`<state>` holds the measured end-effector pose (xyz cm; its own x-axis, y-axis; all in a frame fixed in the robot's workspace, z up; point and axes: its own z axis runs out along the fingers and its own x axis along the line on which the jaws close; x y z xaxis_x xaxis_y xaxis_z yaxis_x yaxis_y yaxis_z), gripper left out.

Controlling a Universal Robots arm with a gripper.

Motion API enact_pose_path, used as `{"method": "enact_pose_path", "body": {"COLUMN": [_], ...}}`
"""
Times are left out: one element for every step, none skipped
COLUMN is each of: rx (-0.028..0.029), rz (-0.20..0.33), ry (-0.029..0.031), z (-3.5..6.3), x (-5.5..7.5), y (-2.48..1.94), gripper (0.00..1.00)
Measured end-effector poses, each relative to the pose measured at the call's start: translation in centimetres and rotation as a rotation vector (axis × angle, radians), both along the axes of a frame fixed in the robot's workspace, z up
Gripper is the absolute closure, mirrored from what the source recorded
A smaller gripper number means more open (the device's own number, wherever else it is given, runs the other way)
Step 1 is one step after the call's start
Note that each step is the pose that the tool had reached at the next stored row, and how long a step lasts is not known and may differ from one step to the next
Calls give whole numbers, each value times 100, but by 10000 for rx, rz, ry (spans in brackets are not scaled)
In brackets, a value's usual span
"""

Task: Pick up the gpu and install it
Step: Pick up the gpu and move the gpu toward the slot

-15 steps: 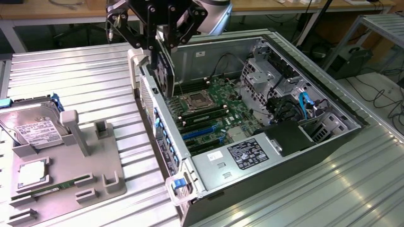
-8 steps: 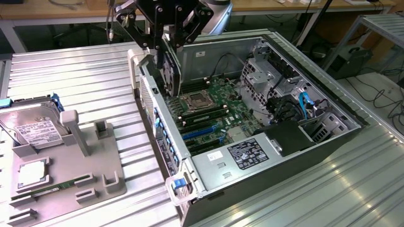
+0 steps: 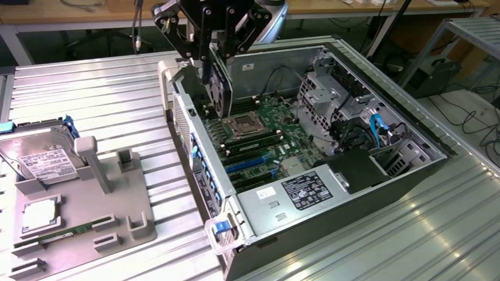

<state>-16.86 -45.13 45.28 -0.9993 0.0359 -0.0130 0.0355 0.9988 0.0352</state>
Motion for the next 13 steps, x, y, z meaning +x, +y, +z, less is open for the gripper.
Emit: {"method": "enact_pose_path", "body": {"rx": [1, 0, 0, 1, 1, 1, 1, 1, 0, 0, 0, 0, 0], "rz": [1, 1, 2, 1, 1, 1, 2, 1, 2, 2, 2, 3, 2], "ry": [0, 0, 0, 0, 0, -1, -1, -1, 0, -1, 0, 0, 0], "z": [-1, -1, -2, -3, -3, -4, -4, -5, -5, -5, -5, -6, -6], "x": [7, 27, 36, 44, 51, 59, 66, 73, 80, 87, 95, 101, 108], "y": [0, 0, 0, 0, 0, 0, 0, 0, 0, 0, 0, 0, 0], "gripper": [73, 73, 73, 73, 73, 73, 73, 73, 73, 73, 73, 73, 73]}}
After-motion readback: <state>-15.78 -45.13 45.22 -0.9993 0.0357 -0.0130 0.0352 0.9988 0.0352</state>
